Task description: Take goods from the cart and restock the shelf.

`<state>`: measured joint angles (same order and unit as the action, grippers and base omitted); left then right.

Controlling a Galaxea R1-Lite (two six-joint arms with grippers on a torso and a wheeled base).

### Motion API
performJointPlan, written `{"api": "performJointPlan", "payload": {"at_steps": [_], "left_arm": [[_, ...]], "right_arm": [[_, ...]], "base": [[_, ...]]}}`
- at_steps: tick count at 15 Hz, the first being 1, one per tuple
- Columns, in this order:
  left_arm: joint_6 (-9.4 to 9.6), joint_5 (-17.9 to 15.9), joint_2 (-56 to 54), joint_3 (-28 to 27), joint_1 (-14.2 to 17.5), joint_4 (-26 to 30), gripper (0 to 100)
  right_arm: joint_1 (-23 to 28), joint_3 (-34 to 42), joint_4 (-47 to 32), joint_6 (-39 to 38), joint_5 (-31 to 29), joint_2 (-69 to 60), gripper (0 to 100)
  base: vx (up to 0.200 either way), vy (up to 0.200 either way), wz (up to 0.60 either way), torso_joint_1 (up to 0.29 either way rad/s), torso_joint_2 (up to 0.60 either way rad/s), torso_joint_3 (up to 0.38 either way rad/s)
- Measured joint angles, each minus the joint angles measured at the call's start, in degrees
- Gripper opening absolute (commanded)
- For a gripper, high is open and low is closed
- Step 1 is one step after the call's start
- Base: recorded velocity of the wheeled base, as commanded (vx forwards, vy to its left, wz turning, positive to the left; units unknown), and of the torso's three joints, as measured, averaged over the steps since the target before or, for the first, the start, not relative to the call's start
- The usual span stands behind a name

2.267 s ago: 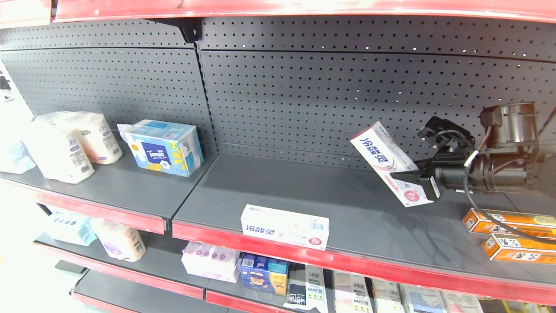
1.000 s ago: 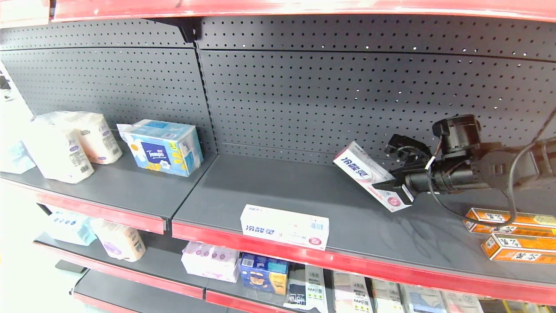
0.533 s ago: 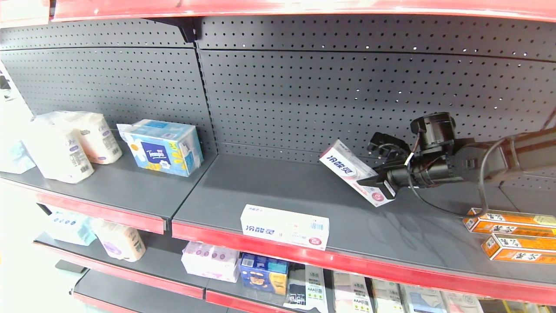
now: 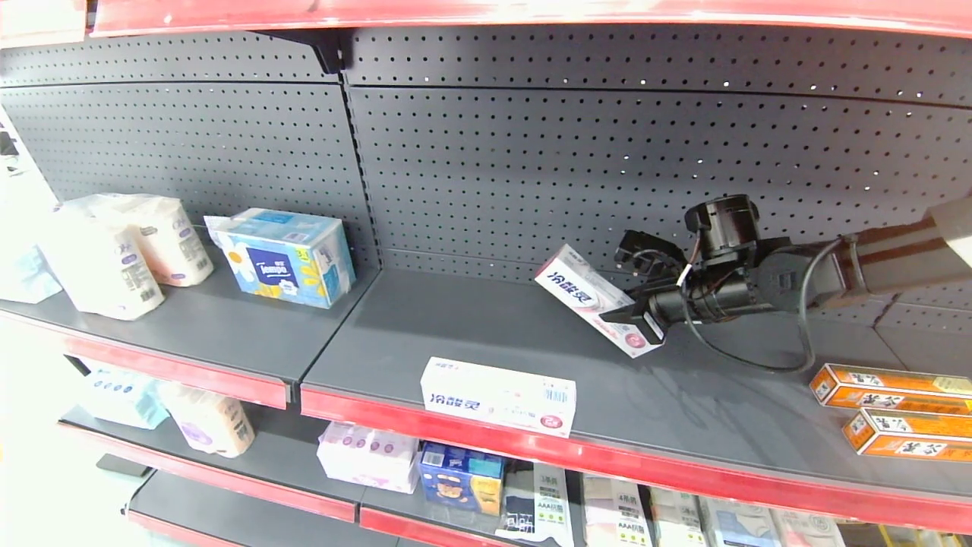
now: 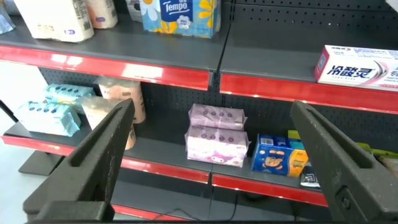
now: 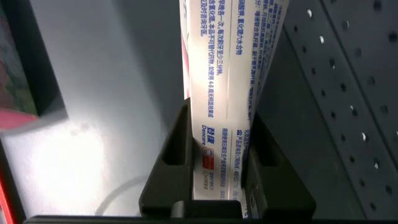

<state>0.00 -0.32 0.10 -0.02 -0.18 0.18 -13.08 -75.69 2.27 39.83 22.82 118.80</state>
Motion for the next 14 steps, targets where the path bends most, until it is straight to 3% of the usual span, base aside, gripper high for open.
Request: {"api": "performJointPlan", "payload": {"at_steps": [14], "left_arm": [[0.00, 0.0, 0.0, 0.0, 0.0, 0.0, 100]], "right_arm": [[-4.1, -5.1, -0.4, -0.1, -2.0, 4.1, 0]], "base": [[0.000, 0.000, 0.00, 0.000, 0.00, 0.000]]}}
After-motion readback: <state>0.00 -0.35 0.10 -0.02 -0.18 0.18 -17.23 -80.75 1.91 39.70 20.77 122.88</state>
